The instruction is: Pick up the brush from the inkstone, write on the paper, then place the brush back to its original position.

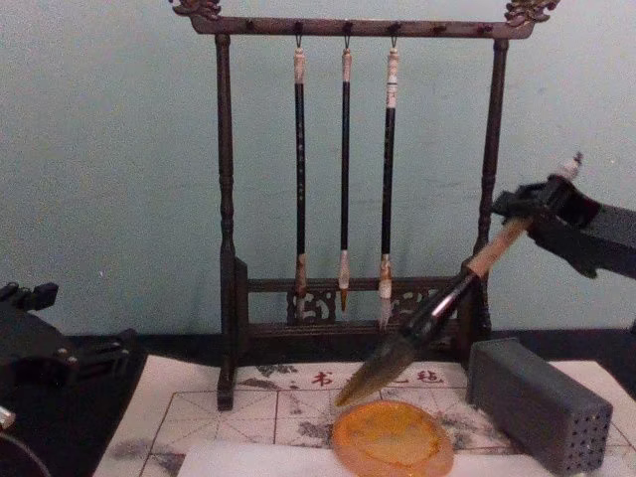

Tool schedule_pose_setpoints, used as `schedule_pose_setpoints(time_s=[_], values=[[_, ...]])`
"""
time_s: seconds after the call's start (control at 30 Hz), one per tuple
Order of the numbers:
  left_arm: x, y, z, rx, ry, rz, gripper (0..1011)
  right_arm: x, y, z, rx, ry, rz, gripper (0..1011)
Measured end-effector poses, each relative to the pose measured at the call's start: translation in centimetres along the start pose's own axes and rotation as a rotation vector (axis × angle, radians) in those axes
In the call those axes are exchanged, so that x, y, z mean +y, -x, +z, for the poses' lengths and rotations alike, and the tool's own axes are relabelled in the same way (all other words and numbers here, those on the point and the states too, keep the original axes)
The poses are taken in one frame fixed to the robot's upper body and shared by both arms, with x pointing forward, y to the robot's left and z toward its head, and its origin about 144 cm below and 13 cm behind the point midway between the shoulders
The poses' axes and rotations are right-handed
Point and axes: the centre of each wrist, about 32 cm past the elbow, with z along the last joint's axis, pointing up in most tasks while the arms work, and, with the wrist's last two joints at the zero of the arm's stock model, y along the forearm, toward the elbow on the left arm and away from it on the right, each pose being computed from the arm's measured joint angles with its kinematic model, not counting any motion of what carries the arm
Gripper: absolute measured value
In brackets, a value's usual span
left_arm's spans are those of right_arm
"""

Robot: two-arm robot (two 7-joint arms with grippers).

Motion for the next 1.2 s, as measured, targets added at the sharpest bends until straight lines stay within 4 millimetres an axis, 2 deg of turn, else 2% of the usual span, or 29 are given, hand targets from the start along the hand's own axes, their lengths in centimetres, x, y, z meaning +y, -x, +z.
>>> schedule_pose_setpoints(time_s=[0.43,1.2], values=[[0.0,0.0,0.0,0.000,0.000,0.000,1001,0.4,-0.5,-1.1,0.071,-0.070,-0.194,187],[0.0,0.0,0.0,0.000,0.000,0.000,1001,1.4,-1.0,-2.0,0.104,-0.062,-0.235,187]])
